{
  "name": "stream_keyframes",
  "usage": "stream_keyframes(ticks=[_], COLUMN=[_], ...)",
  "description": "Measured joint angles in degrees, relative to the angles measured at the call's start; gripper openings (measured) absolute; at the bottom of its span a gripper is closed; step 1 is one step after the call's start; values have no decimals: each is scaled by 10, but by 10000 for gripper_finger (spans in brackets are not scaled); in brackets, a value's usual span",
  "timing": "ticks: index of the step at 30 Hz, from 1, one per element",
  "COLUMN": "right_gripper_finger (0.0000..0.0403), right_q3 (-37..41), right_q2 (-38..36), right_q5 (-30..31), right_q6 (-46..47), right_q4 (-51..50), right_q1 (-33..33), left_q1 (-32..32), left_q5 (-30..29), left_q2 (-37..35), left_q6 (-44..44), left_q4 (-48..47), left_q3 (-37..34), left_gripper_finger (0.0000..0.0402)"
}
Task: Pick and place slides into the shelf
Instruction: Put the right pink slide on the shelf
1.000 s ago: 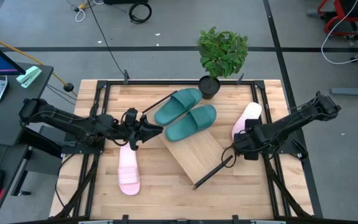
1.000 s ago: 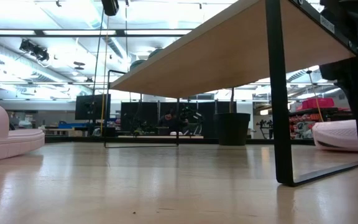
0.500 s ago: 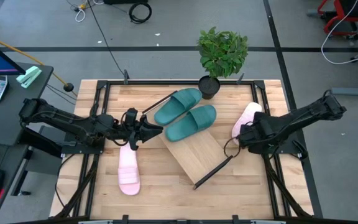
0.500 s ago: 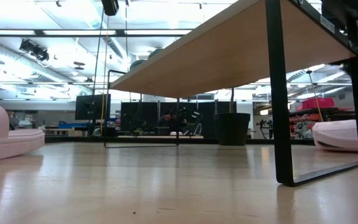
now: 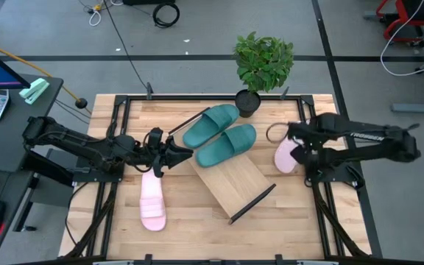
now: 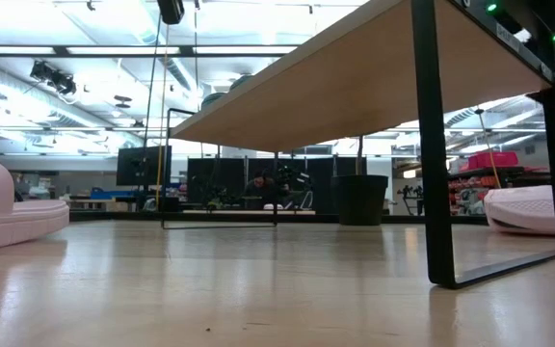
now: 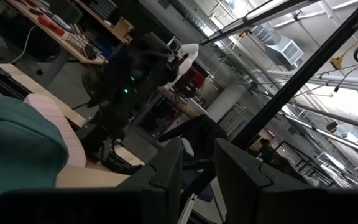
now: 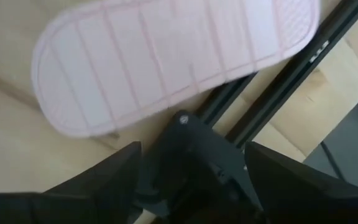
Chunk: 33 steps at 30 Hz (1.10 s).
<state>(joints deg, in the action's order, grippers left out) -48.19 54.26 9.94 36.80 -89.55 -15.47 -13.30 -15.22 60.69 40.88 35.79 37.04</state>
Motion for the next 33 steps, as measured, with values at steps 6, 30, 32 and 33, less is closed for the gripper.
stream_keyframes(ticks=[6,30,32,33], right_gripper_finger=[293,278,280,281], right_q3=[-8,-8,-8,-8], right_q2=[0,116,132,138], right_q5=[-5,-128,-128,-129], right_q6=[-125,-342,-329,-321], right_q4=[29,174,184,186], right_q1=[-164,-582,-582,-582], left_q1=[0,-1,-1,-1], left_q5=[0,0,0,0], left_q2=[0,0,0,0], left_q6=[0,0,0,0], left_q4=[0,-1,-1,-1], left_q3=[0,0,0,0], left_gripper_finger=[97,99,97,96])
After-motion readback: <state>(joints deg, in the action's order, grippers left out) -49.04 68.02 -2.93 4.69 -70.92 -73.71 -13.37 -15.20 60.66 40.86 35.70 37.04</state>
